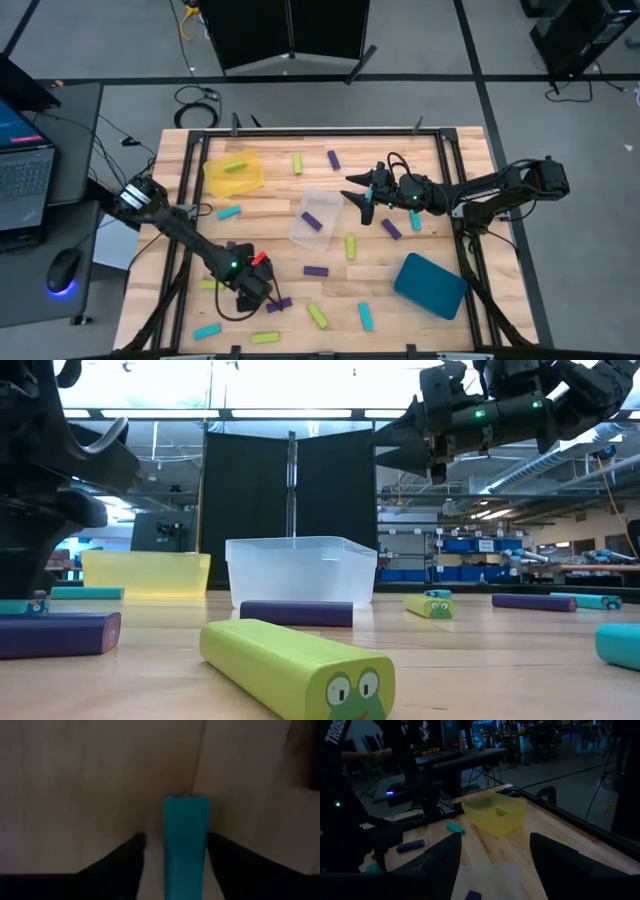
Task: Sort blocks
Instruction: Put the blue block into the blue bin, then put the violet block into the transparent bin
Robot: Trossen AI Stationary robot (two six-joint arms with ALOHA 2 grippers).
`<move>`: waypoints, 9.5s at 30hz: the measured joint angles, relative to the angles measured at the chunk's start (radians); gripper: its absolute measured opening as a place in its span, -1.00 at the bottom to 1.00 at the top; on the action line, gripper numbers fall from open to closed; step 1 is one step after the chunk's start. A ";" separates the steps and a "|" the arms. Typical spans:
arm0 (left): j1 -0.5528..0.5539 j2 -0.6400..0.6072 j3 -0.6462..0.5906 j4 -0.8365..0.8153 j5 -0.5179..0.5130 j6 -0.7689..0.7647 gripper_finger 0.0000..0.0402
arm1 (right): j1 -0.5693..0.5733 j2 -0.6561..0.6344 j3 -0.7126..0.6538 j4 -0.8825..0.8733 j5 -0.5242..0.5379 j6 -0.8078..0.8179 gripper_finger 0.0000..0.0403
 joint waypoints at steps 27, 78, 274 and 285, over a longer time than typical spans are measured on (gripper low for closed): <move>0.175 -0.171 0.218 0.153 -0.474 0.525 -0.48 | 0.103 -0.293 0.002 -0.041 -0.001 -0.071 0.17; 0.425 0.840 1.338 0.756 0.174 0.817 0.30 | 0.361 -0.748 0.002 -0.166 0.051 -0.278 0.10; 0.128 -0.410 -0.120 -0.312 -0.141 -0.772 0.15 | 0.126 -0.130 -0.201 0.082 0.027 0.154 0.25; 0.054 -0.375 -0.191 -0.289 -0.046 -0.906 0.36 | 0.125 -0.130 -0.201 0.083 0.030 0.149 0.23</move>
